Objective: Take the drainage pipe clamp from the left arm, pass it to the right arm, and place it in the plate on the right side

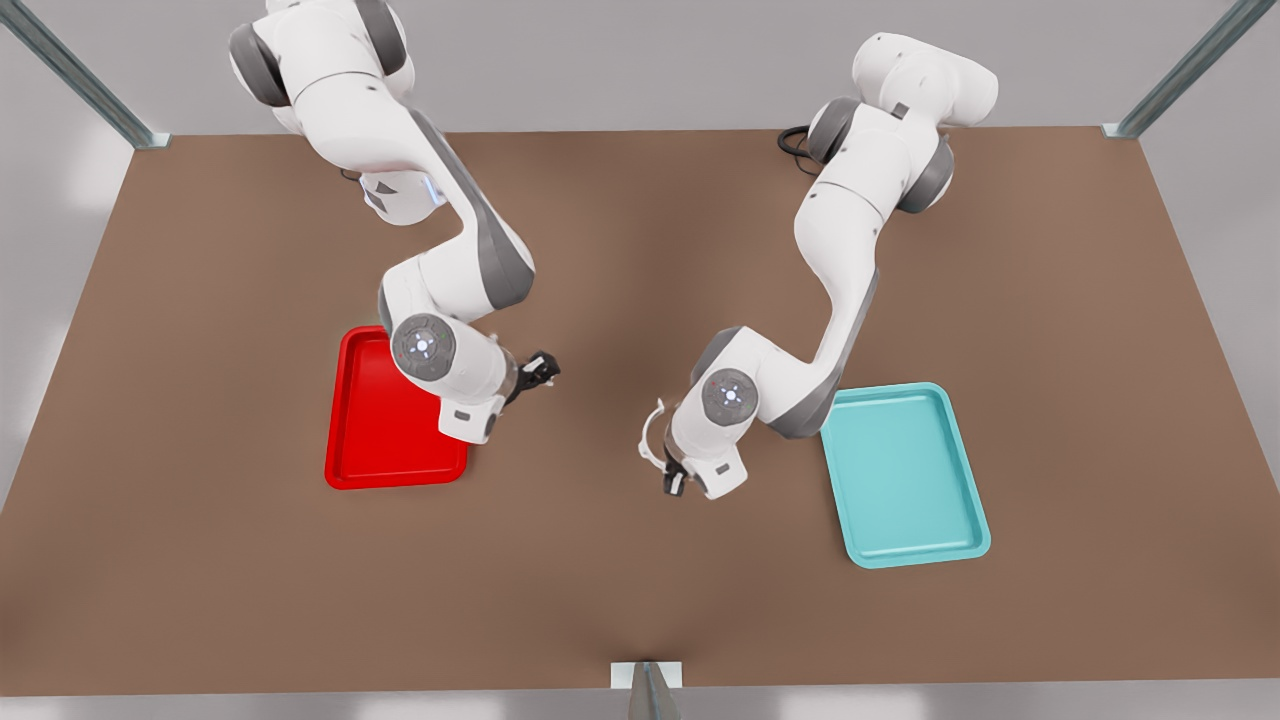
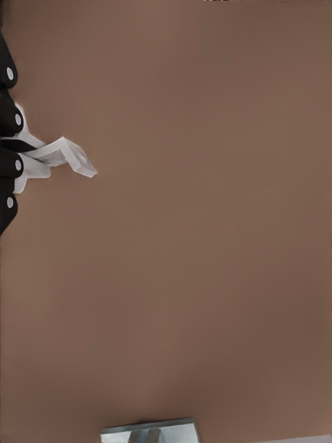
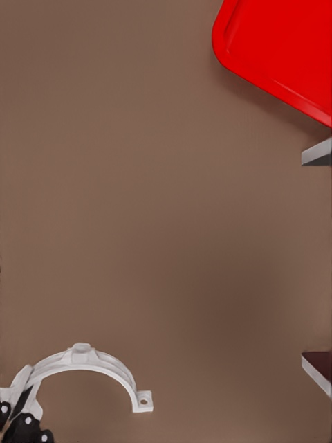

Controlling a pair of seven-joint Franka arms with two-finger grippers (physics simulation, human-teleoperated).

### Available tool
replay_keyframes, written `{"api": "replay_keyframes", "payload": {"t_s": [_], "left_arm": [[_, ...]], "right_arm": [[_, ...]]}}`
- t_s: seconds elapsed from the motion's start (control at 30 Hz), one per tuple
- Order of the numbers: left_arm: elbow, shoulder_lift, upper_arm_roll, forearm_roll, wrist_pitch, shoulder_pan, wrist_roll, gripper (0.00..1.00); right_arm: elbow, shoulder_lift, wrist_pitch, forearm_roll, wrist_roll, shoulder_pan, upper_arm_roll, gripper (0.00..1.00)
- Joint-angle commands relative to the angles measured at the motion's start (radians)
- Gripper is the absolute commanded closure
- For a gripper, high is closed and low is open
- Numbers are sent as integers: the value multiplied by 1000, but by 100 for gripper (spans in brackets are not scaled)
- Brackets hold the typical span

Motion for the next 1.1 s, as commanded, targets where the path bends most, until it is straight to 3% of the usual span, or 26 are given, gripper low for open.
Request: {"api": "replay_keyframes", "payload": {"t_s": [0.0,0.07,0.1,0.3,1.07], "left_arm": [[2,1,3,3,-10,-15,-546,79],[5,-1,1,6,-74,-33,-721,79],[17,11,26,3,-16,-58,-806,79],[20,11,30,2,-2,-61,-769,79],[17,8,26,-4,-2,-61,-752,79]], "right_arm": [[1,25,147,142,151,4,0,0],[-7,51,180,191,204,48,0,0],[-1,51,185,192,290,63,0,0],[2,85,253,318,303,68,0,0],[-9,245,412,318,284,100,-2,0]]}}
